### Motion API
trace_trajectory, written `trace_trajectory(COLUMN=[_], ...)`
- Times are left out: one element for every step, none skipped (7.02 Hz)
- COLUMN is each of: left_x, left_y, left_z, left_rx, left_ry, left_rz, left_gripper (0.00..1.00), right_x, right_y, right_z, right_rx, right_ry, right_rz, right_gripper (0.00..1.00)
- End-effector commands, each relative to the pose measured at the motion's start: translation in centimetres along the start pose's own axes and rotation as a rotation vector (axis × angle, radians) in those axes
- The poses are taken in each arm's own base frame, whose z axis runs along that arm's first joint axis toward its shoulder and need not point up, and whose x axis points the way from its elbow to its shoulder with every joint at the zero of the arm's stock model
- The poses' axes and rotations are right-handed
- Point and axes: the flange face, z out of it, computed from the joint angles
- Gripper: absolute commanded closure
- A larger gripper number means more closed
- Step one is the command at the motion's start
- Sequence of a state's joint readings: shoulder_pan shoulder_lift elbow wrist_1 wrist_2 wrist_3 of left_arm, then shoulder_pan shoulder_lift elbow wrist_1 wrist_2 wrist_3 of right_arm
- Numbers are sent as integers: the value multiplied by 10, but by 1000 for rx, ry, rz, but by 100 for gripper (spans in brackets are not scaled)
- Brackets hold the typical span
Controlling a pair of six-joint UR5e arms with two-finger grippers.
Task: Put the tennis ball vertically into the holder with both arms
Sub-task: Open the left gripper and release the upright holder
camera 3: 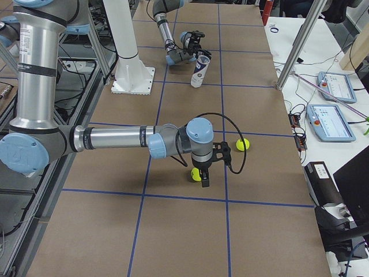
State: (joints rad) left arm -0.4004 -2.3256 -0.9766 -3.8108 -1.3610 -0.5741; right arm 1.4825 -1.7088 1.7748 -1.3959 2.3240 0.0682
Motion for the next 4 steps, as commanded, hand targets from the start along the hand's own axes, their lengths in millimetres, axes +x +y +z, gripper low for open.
trace_trajectory(left_x=[0,2,3,2], left_y=[0,-4,-6,-6], left_z=[0,1,2,1], left_rx=[2,10,15,14], left_ry=[1,5,8,8], left_rz=[0,1,0,1], left_gripper=[2,1,1,1], right_x=[0,0,0,0], right_y=[0,0,0,0], right_z=[0,0,0,0], right_rx=[1,0,1,1], right_ry=[0,0,0,0], right_rz=[0,-1,0,0], right_gripper=[0,0,0,0])
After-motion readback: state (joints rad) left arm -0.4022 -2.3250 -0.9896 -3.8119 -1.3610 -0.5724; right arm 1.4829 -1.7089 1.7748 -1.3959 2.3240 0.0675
